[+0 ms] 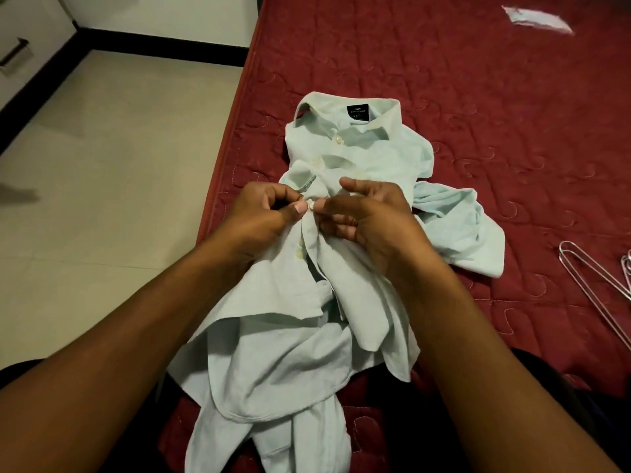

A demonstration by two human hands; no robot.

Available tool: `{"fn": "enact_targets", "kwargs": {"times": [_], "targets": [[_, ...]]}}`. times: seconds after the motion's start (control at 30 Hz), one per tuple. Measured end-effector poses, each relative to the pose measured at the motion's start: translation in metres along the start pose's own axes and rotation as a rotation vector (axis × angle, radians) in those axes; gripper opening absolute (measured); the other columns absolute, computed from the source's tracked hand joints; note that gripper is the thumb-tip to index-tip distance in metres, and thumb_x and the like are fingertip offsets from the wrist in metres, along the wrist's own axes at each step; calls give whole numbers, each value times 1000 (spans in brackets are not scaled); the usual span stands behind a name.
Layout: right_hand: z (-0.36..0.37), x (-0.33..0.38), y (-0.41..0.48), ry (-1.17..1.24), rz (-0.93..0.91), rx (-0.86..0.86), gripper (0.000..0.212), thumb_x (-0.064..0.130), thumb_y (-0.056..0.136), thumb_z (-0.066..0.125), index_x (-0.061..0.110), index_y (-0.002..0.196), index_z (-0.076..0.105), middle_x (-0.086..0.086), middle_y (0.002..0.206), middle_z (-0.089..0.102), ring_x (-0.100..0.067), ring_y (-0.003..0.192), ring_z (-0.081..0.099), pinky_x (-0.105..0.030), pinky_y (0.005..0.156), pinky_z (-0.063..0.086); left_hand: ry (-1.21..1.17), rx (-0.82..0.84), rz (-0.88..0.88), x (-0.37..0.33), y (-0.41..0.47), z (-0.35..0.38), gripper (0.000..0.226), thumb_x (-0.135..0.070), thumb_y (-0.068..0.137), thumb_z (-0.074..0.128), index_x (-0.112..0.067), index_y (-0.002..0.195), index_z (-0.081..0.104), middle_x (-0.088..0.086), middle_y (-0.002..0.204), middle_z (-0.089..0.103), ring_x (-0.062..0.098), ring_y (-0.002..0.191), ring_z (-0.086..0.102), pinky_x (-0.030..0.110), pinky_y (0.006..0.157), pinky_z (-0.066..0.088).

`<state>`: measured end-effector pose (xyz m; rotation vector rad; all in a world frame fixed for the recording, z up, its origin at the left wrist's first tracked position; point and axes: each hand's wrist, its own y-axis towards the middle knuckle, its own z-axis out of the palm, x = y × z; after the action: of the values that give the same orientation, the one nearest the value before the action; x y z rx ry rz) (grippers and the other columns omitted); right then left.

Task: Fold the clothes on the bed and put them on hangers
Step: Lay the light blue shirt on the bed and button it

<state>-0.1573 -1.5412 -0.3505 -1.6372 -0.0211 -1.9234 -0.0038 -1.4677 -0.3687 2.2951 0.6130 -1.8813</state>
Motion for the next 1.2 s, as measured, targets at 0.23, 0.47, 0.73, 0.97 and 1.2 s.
{"fn": "enact_targets", "kwargs": {"times": [0.23, 0.47, 0.73, 0.97, 1.2], "targets": [[4, 3, 0, -203, -77, -17, 30, 5, 83, 84, 5, 97, 58, -20, 74, 69, -25, 56, 64, -31, 53, 55, -161, -73, -12, -3, 0, -9, 10, 0, 92, 68, 8, 98, 70, 11, 86, 70, 3, 70, 66, 12, 68, 52], [10, 5, -19, -984, -201, 124, 49, 28, 60, 99, 21, 95, 65, 4, 77, 75, -10, 69, 71, -35, 72, 61, -91, -127, -25, -3, 3, -18, 12, -9, 94, 70, 0, 101, 74, 9, 92, 74, 10, 78, 69, 16, 73, 57], [-4, 5, -10, -679, -47, 151, 12, 6, 83, 72, 4, 94, 76, -7, 73, 68, -23, 66, 59, -36, 63, 52, -191, -75, -54, -7, -5, -21, 21, -2, 94, 67, 12, 110, 68, 15, 95, 72, 6, 74, 69, 14, 71, 55], [-14, 6, 1, -388, 173, 107, 27, 11, 80, 59, 0, 95, 79, -26, 99, 73, -35, 85, 62, -46, 84, 53, -156, -36, -100, -10, -7, -26, 18, -12, 93, 70, 2, 104, 73, 20, 107, 74, 14, 81, 69, 20, 76, 58], [-9, 11, -10, -686, -4, 340, 7, 9, 94, 72, 8, 95, 78, -6, 76, 68, -10, 63, 59, -22, 56, 51, 49, 74, -97, -10, -7, -24, 42, -54, 85, 72, -15, 101, 76, 13, 100, 75, 25, 88, 71, 33, 80, 52]]}}
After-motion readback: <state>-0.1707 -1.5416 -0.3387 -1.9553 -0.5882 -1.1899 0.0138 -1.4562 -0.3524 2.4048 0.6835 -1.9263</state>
